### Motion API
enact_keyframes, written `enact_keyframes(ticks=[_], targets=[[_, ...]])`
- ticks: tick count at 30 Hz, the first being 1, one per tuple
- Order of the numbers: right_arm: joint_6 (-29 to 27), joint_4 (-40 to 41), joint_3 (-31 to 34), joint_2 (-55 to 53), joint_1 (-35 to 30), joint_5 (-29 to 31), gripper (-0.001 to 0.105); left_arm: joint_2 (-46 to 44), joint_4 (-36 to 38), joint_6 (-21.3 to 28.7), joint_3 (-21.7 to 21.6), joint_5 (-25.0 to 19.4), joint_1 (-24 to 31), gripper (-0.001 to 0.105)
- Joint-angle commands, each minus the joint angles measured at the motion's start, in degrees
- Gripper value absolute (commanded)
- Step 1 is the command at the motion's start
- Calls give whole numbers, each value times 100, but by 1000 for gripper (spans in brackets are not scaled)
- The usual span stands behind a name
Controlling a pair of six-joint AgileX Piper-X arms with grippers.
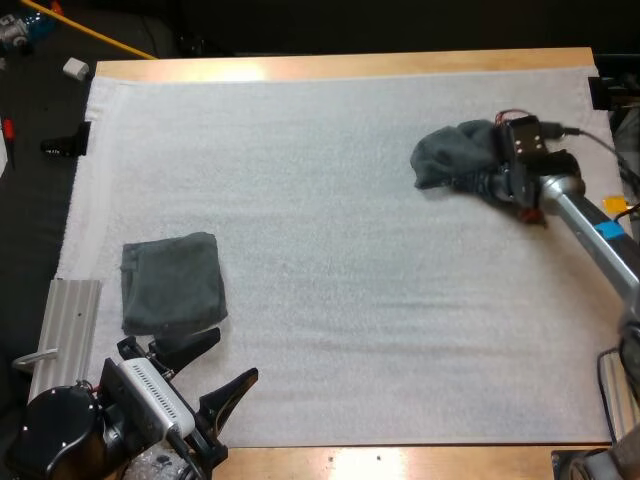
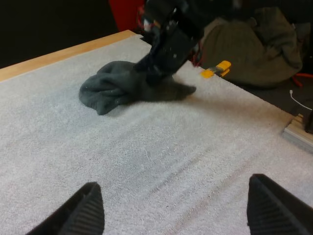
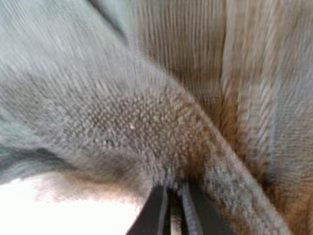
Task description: Pick towel from pile, fold and stack
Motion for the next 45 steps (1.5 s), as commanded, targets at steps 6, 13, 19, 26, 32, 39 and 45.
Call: enact_keyframes(ticks=[6, 13, 19, 26, 32, 39, 45], targets=[[-806, 238, -50, -1301, 75, -64, 1, 12, -61, -25, -23, 15, -11, 60], [-923, 339, -68, -1699, 172, 5, 0, 3, -6, -28, -34, 23, -24, 61], [-830, 556, -62, -1694, 182, -51, 3, 18, -10, -35, -26, 32, -32, 61], [-744, 520, -62, -1363, 170, -179, 63, 28, 1, -52, -25, 31, -29, 61], [-769, 439, -74, -816, 166, -95, 61, 13, -2, -44, -10, 24, -20, 61], [-761, 312, -92, -330, 170, -53, 57, 4, 1, -59, -26, 10, -17, 61], [-775, 51, -113, 107, 154, 82, 57, 13, 48, -54, -15, -2, -22, 61]])
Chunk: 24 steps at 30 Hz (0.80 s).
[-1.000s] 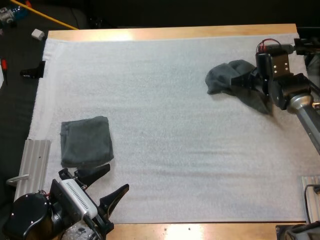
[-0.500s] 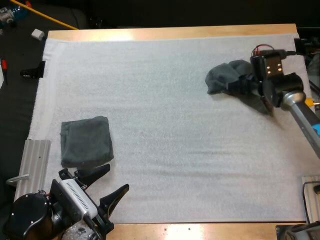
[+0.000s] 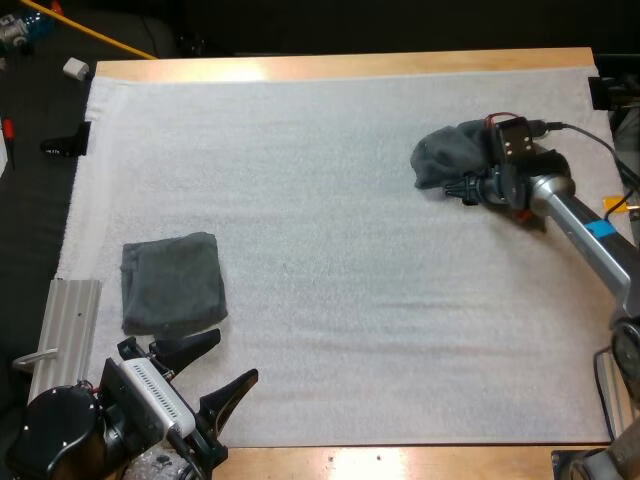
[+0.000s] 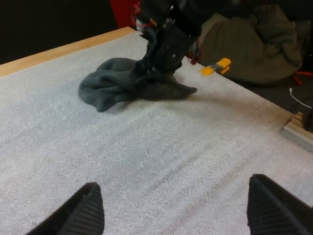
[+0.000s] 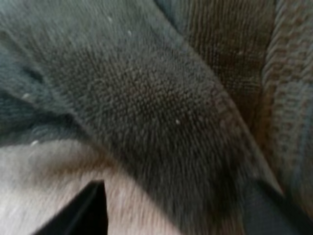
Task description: Pick towel from pile, fold and stack
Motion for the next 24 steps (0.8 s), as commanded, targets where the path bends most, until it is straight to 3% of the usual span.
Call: enact_keyframes(ticks=[1, 6, 12, 14, 15, 16, 24], targets=[[-5, -144, -44, 224, -9, 113, 57, 19, 9, -55, -18, -3, -12, 61], [12, -240, -67, 419, -17, 275, 52, 22, 41, -52, -13, -12, -17, 61], [29, -114, -94, 430, -26, 438, 9, 28, 63, -35, -15, -7, -32, 61], [11, -146, -68, 417, 10, 358, 16, 18, 40, -42, -25, 13, -17, 61], [9, -106, -69, 408, 20, 337, 5, 10, 46, -37, -23, 18, -16, 61], [-3, -77, -73, 385, 25, 325, 1, 6, 46, -41, -21, 21, -13, 61], [-200, 172, -68, -130, 73, 309, 1, 19, 44, -34, -25, 32, -16, 61]])
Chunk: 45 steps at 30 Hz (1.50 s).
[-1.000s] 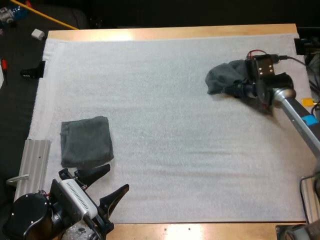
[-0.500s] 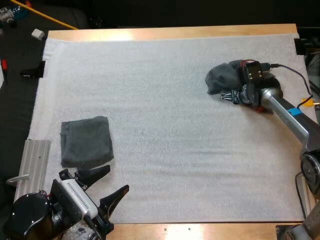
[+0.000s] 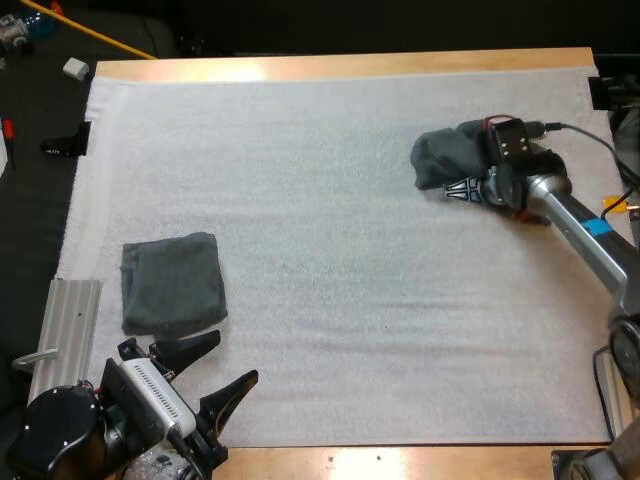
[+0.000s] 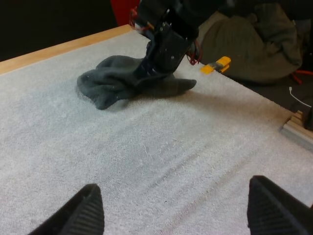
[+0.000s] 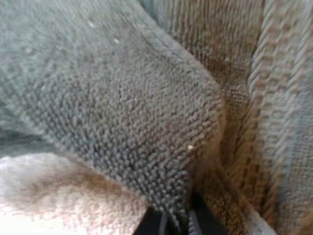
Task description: Pick towel from pile, fold and stack
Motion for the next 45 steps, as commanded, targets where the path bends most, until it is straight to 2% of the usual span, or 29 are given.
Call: enact_keyframes(ticks=[1, 14, 20, 25, 28, 29, 32, 38, 45], targets=[[-208, 164, -23, -470, 61, -20, 1, 26, -21, -37, -26, 30, -16, 61], [-648, 596, -40, -2215, 282, -93, 0, 3, -19, -39, -24, 16, -23, 61], [-599, 1722, -42, -3621, 1192, -229, 1, 12, -28, -51, -21, 42, -29, 61], [-344, 2385, -54, -4074, 1903, -290, 1, 5, -20, -58, -21, 41, -34, 61], [28, 2674, -73, -4224, 2356, -357, 1, 2, -21, -69, -18, 41, -33, 61], [318, 2834, -87, -4296, 2621, -443, 1, -2, -15, -68, -17, 38, -34, 61], [390, 2997, -64, -4289, 2738, -397, 0, 24, 3, -69, -28, 31, -14, 60], [1003, 3424, -55, -4236, 3425, -397, 1, 23, 20, -83, -11, 41, -24, 60], [762, 2799, -3, -3464, 3318, -272, 1, 17, 22, -90, -1, 56, -27, 60]])
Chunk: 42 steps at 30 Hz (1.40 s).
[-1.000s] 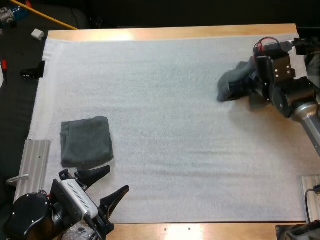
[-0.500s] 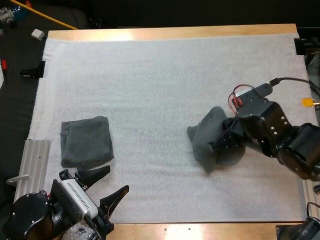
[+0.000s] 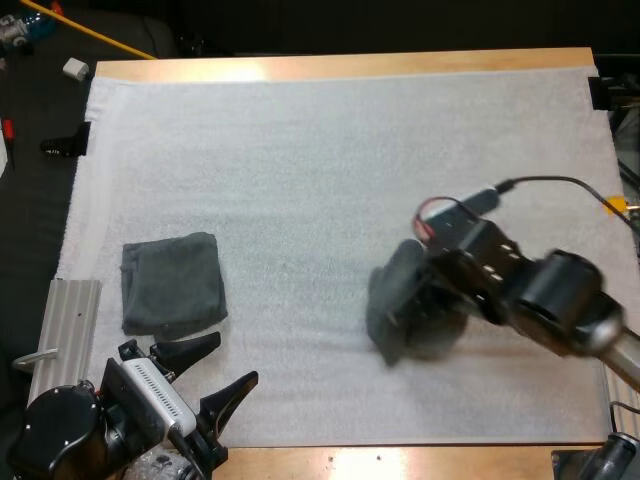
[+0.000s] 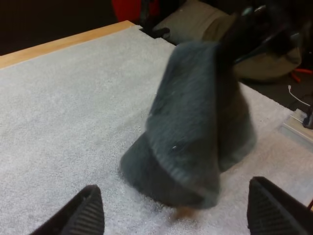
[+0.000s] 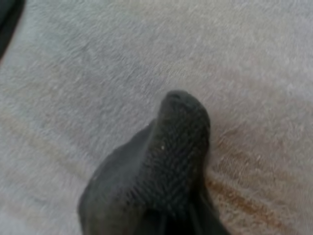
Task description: Pick towel from pile, fold and stack
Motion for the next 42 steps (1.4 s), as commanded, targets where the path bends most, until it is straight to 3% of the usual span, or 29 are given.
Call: enact_keyframes(ticks=[1, 4, 6, 10, 11, 12, 13, 15, 24, 33, 36, 42], targets=[[-204, -578, 0, 555, -131, 104, 1, 16, -46, -56, -4, 55, -27, 60], [-293, -1057, -16, 1020, -295, 194, 1, 22, -55, -54, -6, 49, -18, 60], [-304, -1383, -28, 1288, -434, 213, 8, 9, -62, -60, -9, 41, -21, 60], [-238, -1673, -82, 1435, -634, 261, 44, 25, -36, -38, -16, 39, -20, 61], [-230, -1660, -79, 1424, -625, 283, 43, 23, -32, -31, -20, 40, -20, 61], [-201, -1785, -100, 1457, -749, 329, 64, 34, -22, -35, -21, 49, -30, 61], [-182, -1817, -119, 1460, -803, 360, 75, 41, -28, -35, -20, 47, -33, 61], [-153, -1768, -148, 1463, -886, 439, 83, 36, -25, -43, -18, 60, -26, 61], [-161, -527, -253, 1095, -913, 429, 61, 39, 0, -22, -31, 69, -26, 61], [13, 220, -129, 991, -833, -104, 59, 43, 10, -35, -13, 57, -24, 61], [-8, 82, -87, 976, -862, -58, 59, 18, 100, -43, -17, 39, -14, 61], [181, -308, 702, 959, -875, -619, 59, 28, 572, -75, -20, 51, -15, 61]])
